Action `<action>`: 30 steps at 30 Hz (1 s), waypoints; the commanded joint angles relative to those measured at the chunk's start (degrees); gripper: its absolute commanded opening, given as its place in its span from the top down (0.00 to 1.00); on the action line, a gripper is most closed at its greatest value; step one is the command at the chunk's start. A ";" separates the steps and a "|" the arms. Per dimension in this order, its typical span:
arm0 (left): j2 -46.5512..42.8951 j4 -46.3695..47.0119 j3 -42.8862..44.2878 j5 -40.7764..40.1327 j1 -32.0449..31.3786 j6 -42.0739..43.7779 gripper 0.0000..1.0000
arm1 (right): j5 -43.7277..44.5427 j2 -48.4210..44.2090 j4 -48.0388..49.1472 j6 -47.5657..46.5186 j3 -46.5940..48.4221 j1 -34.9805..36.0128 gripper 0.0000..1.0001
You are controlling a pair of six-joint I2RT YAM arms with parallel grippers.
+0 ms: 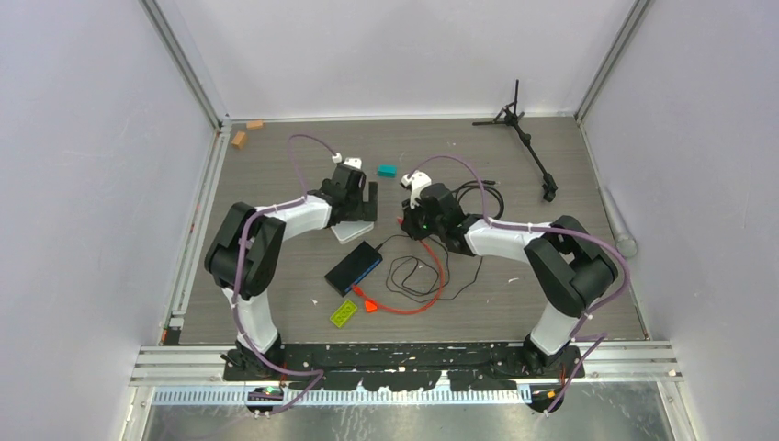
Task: Insert the plug into the switch port
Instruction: Adjust the switch port at the center of the board.
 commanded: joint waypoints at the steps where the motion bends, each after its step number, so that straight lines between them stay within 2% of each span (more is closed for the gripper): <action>1: -7.01 6.52 -2.99 -2.48 0.86 -0.65 0.00 | 0.07 0.85 -0.20 -1.93 2.86 0.85 1.00; 7: -15.14 12.74 -8.84 1.54 3.22 -0.18 0.00 | -0.02 0.94 -0.51 -1.64 3.02 0.93 1.00; 12: -18.87 10.14 -14.16 3.29 5.75 -3.72 0.00 | 0.12 0.96 -1.11 -1.52 3.40 0.94 1.00; 18: -24.55 7.99 -21.04 3.59 5.89 -9.65 0.00 | 0.70 0.78 -1.79 -1.18 3.91 0.95 1.00; 23: -23.31 12.89 -23.73 12.29 5.46 -13.44 0.00 | 1.96 0.44 -1.79 -0.79 3.76 0.95 1.00; 30: -13.24 21.50 -22.05 14.09 3.03 -15.46 0.00 | 5.61 0.18 -1.02 0.72 3.40 0.93 0.99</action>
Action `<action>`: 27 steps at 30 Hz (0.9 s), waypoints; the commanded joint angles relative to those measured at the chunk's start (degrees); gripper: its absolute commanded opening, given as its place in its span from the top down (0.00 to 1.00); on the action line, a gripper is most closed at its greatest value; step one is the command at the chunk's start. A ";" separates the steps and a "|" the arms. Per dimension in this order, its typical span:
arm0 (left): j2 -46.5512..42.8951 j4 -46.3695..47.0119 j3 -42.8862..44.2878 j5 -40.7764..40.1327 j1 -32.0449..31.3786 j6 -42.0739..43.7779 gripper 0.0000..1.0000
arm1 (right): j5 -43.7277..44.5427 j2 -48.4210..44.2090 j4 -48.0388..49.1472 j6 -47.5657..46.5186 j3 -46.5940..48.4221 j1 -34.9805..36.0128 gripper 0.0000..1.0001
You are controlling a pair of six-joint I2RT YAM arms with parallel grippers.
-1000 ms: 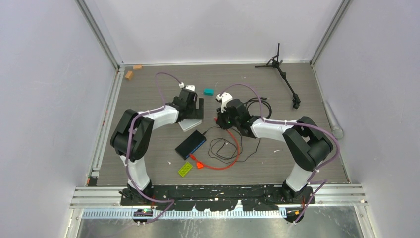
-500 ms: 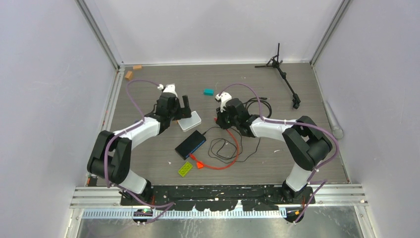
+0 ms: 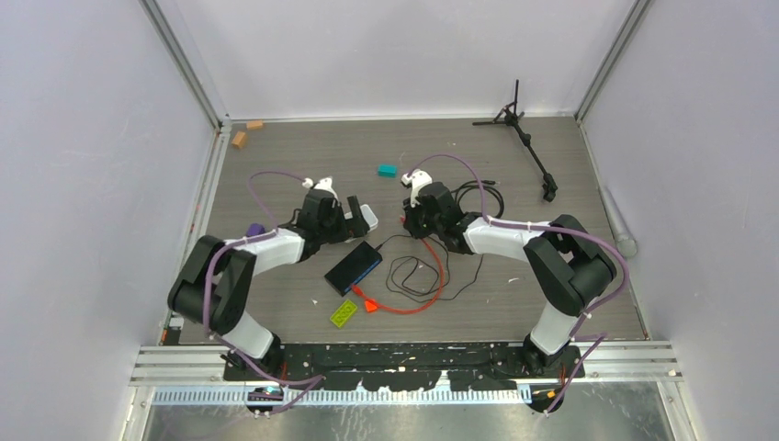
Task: Insert the plug into the switch port
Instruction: Adjust the switch port at the center of the board.
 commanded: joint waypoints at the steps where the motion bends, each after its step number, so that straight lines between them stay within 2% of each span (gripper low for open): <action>1: 7.87 9.73 2.48 4.25 -1.04 -2.82 0.00 | 3.47 -0.76 1.82 1.14 1.65 0.09 1.00; 5: 11.27 10.95 7.07 5.49 -3.07 -1.87 0.00 | 5.12 -1.23 2.04 1.50 1.26 -0.01 0.99; 9: 8.42 8.19 8.73 4.53 -3.59 0.48 0.00 | 6.06 -1.60 2.14 1.33 0.83 -0.07 0.99; 13: 4.23 2.89 9.27 -0.38 -3.54 4.34 0.00 | 7.03 -2.19 1.70 1.10 0.48 -0.32 0.99; 17: 2.80 3.42 9.67 -5.90 -1.91 6.31 0.00 | 3.96 -2.16 1.82 0.97 0.34 -0.53 0.99; 23: 8.90 5.47 16.53 -4.03 -0.55 9.32 0.00 | -3.43 2.37 -1.48 0.64 4.22 -0.53 0.99; 27: 14.14 5.65 20.04 0.18 -0.37 10.31 0.08 | -4.76 4.48 -3.01 0.49 5.85 -0.48 1.00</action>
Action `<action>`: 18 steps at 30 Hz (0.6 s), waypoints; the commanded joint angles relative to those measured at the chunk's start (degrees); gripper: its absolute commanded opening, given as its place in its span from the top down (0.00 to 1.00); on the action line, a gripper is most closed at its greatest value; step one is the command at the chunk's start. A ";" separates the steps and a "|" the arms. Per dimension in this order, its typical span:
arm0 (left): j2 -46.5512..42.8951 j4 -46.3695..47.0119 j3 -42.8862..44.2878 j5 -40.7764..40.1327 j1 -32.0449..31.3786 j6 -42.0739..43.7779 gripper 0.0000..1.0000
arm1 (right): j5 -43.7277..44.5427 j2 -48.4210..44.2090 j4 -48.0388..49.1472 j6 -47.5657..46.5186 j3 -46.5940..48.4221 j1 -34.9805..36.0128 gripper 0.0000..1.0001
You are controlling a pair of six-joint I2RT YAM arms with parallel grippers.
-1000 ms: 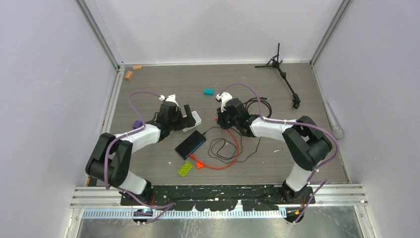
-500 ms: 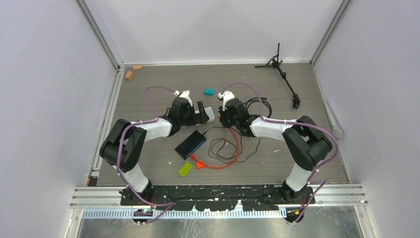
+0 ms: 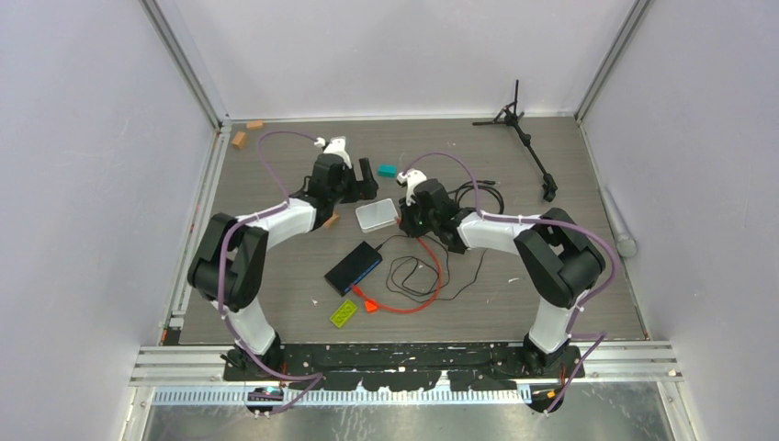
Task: Insert the plug into the switch port
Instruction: Adjust the switch port at the center of the board, then insert the connector into the switch port.
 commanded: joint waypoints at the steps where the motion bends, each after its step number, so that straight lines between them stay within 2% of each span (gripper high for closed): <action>1: 5.31 1.91 3.57 3.70 0.14 3.06 0.09 | -3.26 1.73 -1.62 -0.18 3.05 0.01 1.00; 11: 9.56 1.24 2.93 6.42 0.26 1.97 0.18 | -3.03 4.68 -3.15 0.61 5.79 -0.07 0.99; 18: 8.60 -0.11 0.71 5.80 0.26 0.68 0.19 | -2.68 0.06 -2.92 0.90 2.80 -0.02 1.00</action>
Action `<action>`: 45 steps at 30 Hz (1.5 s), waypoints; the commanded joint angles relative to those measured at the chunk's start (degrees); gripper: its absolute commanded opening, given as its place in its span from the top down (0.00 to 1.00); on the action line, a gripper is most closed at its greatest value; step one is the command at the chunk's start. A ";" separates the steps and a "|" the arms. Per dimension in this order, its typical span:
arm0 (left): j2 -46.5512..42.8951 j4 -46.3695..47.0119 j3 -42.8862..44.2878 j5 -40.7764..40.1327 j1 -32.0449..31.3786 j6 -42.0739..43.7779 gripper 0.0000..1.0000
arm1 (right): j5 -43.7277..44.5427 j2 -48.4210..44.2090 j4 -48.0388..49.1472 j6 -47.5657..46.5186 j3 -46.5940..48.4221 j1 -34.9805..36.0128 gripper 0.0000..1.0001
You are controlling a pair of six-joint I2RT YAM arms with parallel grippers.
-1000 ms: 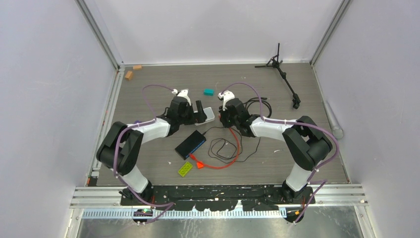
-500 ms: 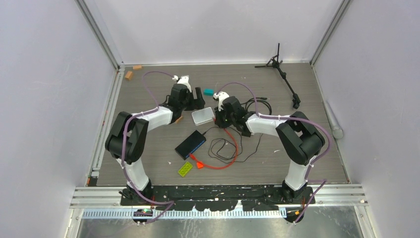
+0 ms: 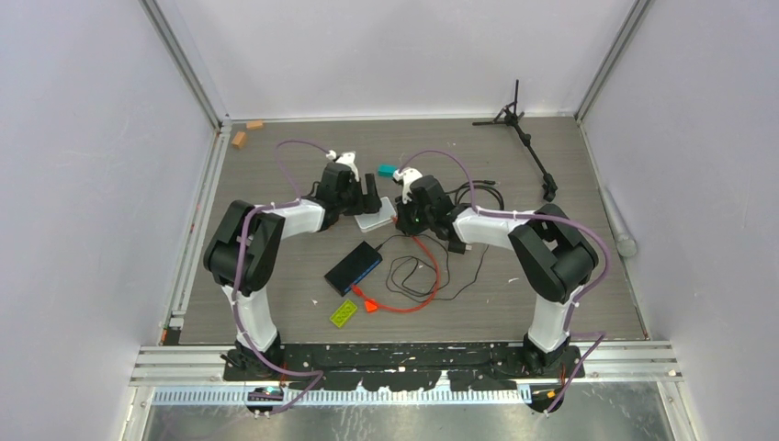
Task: Insert the plug into the switch port
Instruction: Insert the connector into the switch port.
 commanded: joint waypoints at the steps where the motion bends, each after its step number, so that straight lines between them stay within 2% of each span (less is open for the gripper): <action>1: -1.39 -0.29 -2.10 -0.53 0.21 -0.68 0.19 | 0.06 -4.79 -1.03 0.60 -1.85 0.03 0.99; 8: -3.81 -3.54 -4.05 -6.12 0.21 -1.53 0.19 | 0.06 -8.60 -3.99 0.80 -3.09 0.05 1.00; 12: -4.55 -3.17 -5.63 -6.60 0.21 -3.08 0.20 | -1.29 -5.72 -5.11 0.64 -1.15 0.01 1.00; 16: -3.87 -3.97 -4.91 -7.27 0.17 -4.99 0.26 | -1.98 -2.83 -5.00 1.08 0.24 -0.01 0.99; 20: -3.28 -5.47 -2.98 -6.46 -0.05 -5.15 0.30 | -1.75 -0.74 -3.96 1.09 1.48 0.04 1.00; 32: -4.63 -5.67 -2.98 -4.81 -1.89 -3.86 0.30 | 1.23 1.85 2.33 1.08 2.17 0.01 0.99; 40: -4.46 -3.36 -3.36 -0.02 -3.66 -3.64 0.32 | 6.90 0.76 4.41 0.87 0.57 0.00 1.00; 45: -5.13 -2.86 -3.77 -0.25 -4.27 -2.87 0.32 | 7.39 0.23 4.60 -0.12 0.07 0.01 1.00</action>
